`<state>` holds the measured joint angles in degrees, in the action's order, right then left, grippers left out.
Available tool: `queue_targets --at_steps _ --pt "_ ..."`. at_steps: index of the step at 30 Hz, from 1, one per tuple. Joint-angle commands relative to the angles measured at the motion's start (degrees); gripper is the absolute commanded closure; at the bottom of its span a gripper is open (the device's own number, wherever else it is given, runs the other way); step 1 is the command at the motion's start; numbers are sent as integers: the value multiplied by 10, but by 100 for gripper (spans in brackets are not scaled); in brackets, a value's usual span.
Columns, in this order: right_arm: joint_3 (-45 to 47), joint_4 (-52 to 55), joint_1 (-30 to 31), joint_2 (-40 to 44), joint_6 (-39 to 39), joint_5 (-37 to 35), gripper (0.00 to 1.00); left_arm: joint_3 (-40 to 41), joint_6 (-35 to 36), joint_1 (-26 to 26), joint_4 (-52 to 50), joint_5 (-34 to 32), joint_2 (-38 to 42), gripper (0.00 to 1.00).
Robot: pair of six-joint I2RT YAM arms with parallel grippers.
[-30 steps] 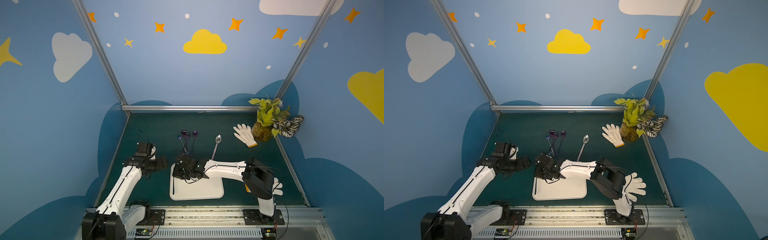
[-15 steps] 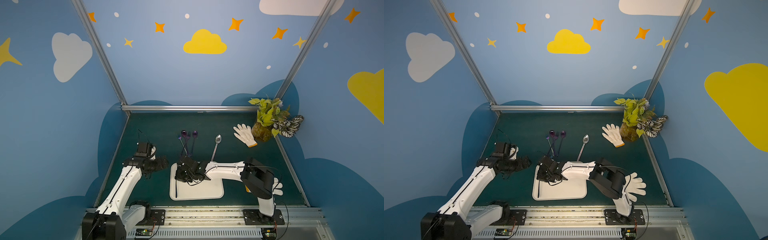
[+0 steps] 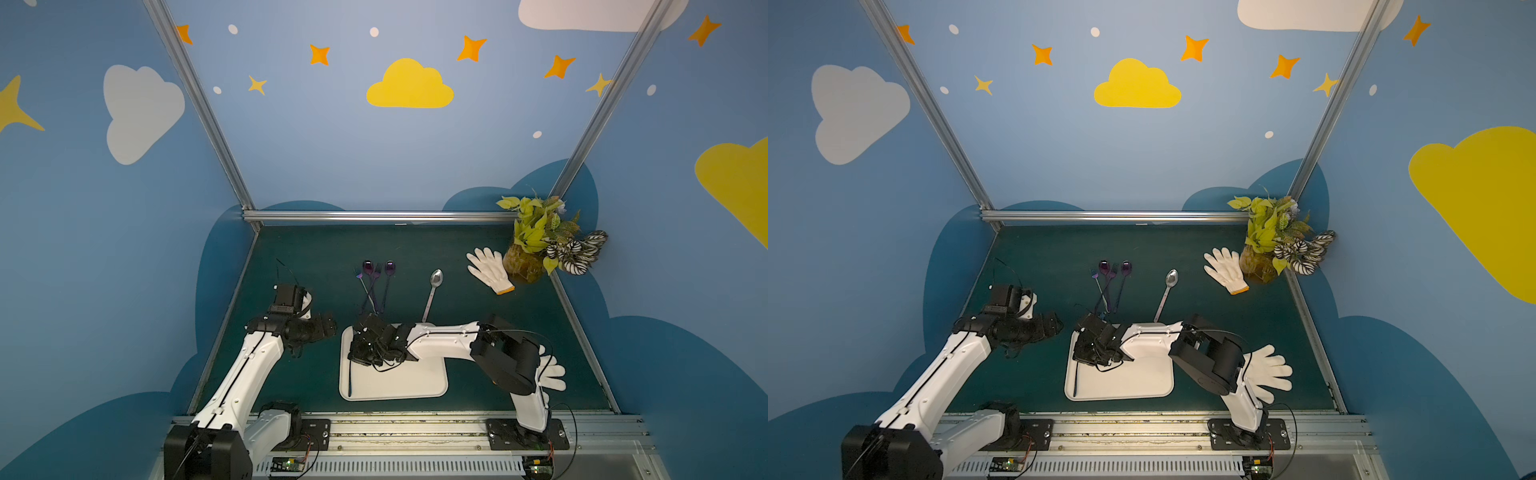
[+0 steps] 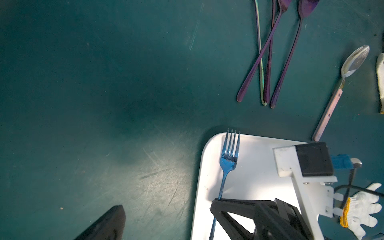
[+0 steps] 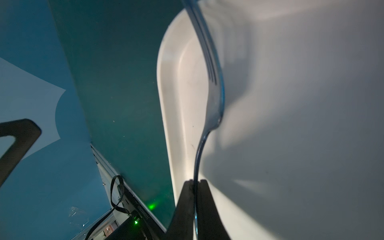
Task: Set the spoon and fork side by side
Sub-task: Place the fork on the tray.
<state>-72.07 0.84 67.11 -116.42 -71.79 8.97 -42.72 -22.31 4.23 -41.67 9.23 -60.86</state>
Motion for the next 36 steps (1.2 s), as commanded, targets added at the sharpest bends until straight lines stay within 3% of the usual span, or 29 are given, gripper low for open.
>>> queue_targets --at_steps 1,15,21,27,36 --pt "10 1 -7 -10 -8 -4 96 1 2 -2 -3 6 -1 0" --pt "17 29 -8 -2 -4 -16 72 1 3 -1 -2 10 -2 0" --pt "-16 135 -2 32 35 -55 61 2 3 -2 -2 12 -4 0" --pt "-51 223 -1 52 70 -80 58 1 3 -1 -1 15 -3 0" --pt "-140 230 -4 -29 93 -55 54 1 3 -2 -1 12 -2 0"
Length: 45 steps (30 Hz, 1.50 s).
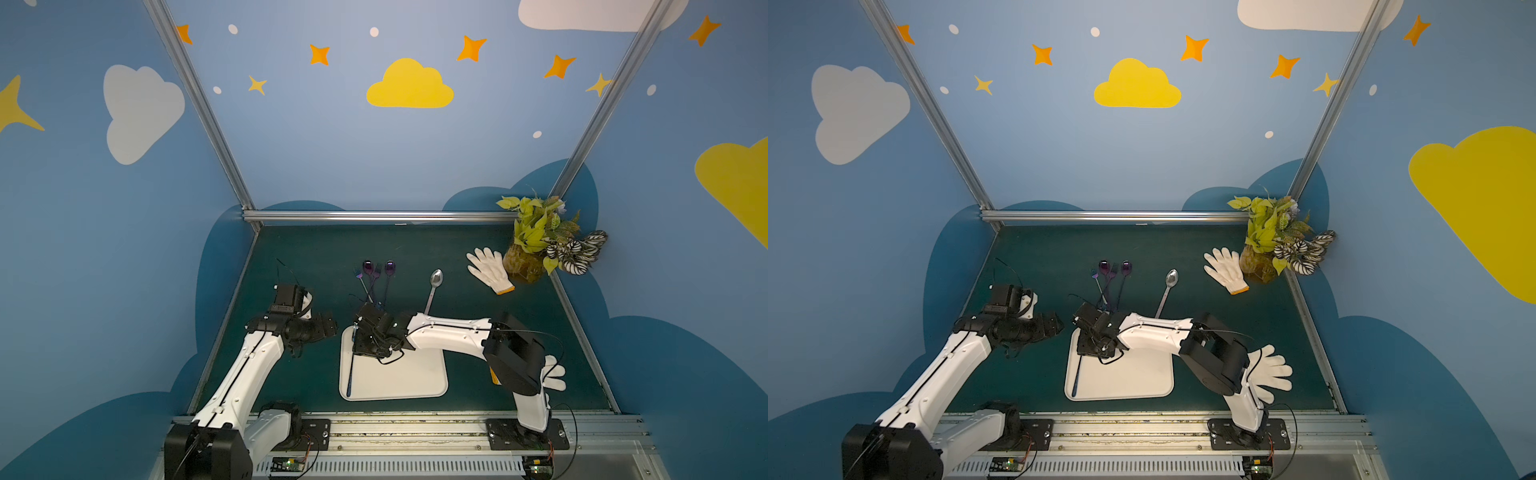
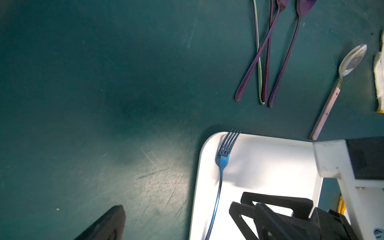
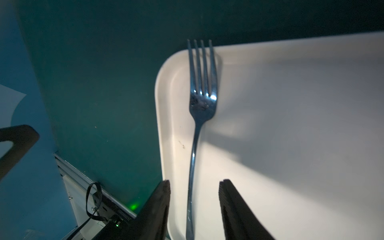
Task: Set the spoon and fork side by side
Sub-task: Place the fork on the tray.
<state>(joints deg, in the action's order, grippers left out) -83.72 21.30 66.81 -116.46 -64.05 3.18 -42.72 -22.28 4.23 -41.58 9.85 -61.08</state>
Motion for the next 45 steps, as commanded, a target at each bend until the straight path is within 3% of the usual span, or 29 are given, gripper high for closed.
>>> queue_targets --at_steps 1,11,24,31,36,40,45 --pt "-30 25 -3 -36 15 7 54 2 3 -2 -2 5 1 0" --pt "-64 36 -8 -72 22 16 47 2 3 -2 -1 7 1 0" --pt "-120 83 -10 -114 78 17 57 2 3 -1 2 11 1 0" --pt "-111 145 -15 -45 102 -26 55 2 4 -1 1 11 0 0" --pt "-36 232 -52 67 71 -100 52 3 5 -2 2 14 0 0" --pt "26 299 -123 144 29 -151 52 6 8 -2 9 28 -6 0" --pt "35 304 -208 140 43 -152 53 6 9 -1 10 35 -16 0"
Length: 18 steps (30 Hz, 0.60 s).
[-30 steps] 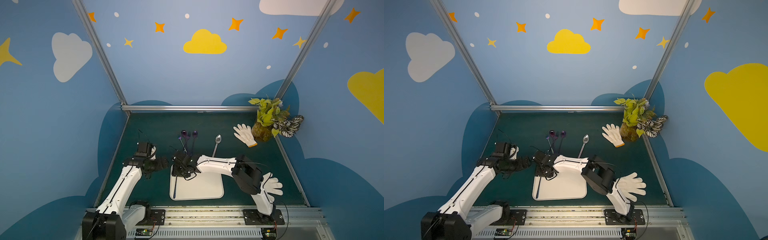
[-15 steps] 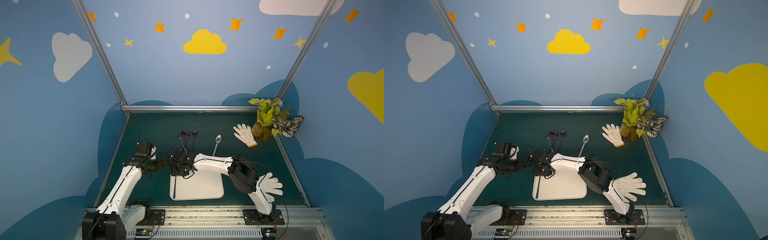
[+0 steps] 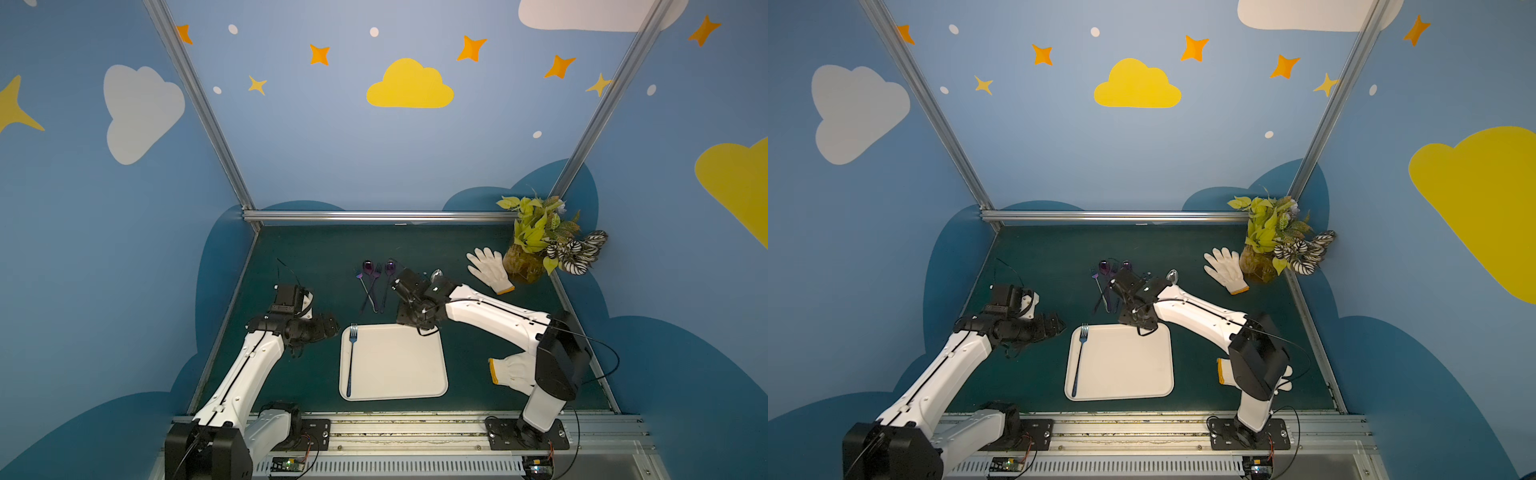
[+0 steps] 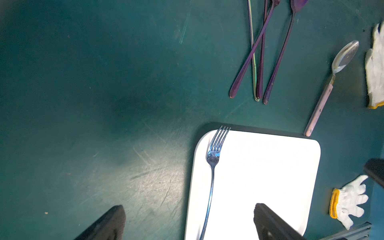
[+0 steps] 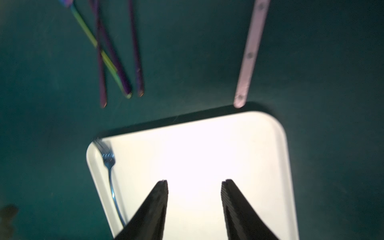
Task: Set the spoon and fork side by side
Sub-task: Place the fork on the tray, then pick up the spoon from the center of the board.
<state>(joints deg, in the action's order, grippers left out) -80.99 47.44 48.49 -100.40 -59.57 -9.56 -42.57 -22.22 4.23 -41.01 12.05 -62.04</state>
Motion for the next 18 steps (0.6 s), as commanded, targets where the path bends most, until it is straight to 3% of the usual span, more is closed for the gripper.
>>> queue_targets --at_steps 1,8,18 --pt "-3 46 -39 -31 7 -26 53 4 7 -1 4 14 -7 0" --pt "-100 68 -105 -130 56 -21 54 8 9 0 12 24 -8 0" --pt "-210 76 -134 -247 89 -1 59 8 16 -1 16 41 -17 0"
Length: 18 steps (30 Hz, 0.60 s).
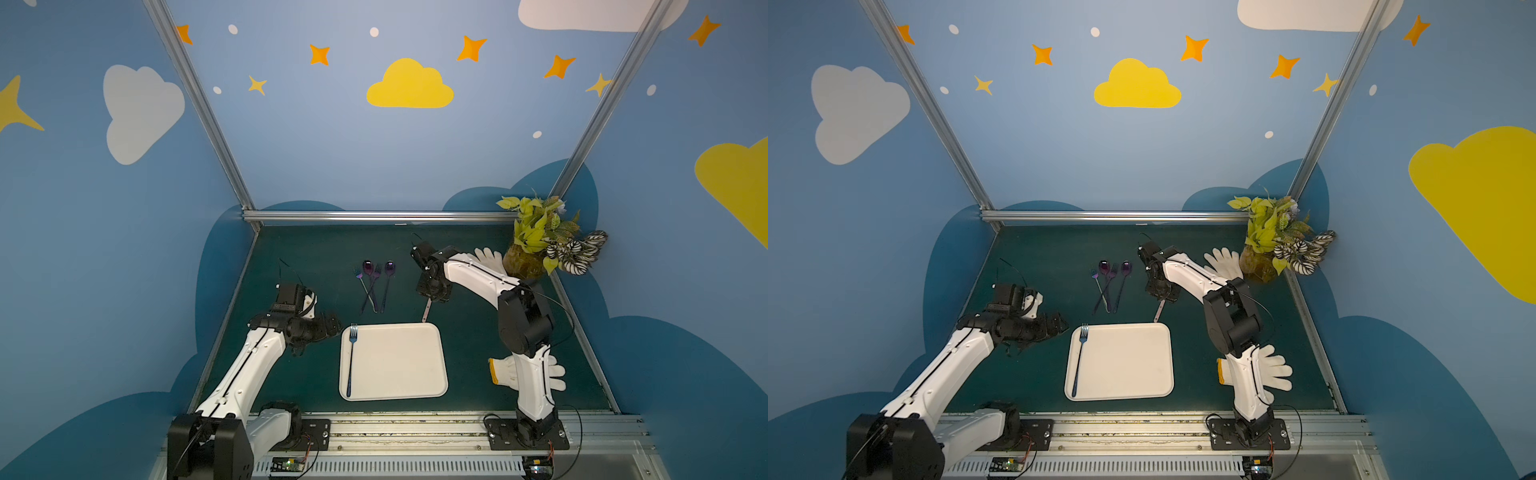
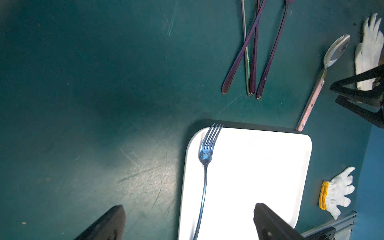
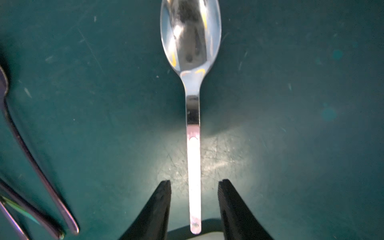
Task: Set the spoon and fork side by side
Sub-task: Pick up the spoon from the center of the board.
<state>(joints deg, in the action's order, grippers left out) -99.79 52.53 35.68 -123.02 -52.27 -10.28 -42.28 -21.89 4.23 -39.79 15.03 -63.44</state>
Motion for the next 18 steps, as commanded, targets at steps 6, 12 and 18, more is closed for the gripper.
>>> queue_targets --at_steps 6,12,18 --pt "-37 25 -26 -46 30 17 63 9 27 0 17 38 -3 0" --pt "-36 22 -40 -60 55 39 65 14 83 4 55 90 0 0" --pt "-36 13 -43 -78 76 64 71 17 151 11 99 66 28 0"
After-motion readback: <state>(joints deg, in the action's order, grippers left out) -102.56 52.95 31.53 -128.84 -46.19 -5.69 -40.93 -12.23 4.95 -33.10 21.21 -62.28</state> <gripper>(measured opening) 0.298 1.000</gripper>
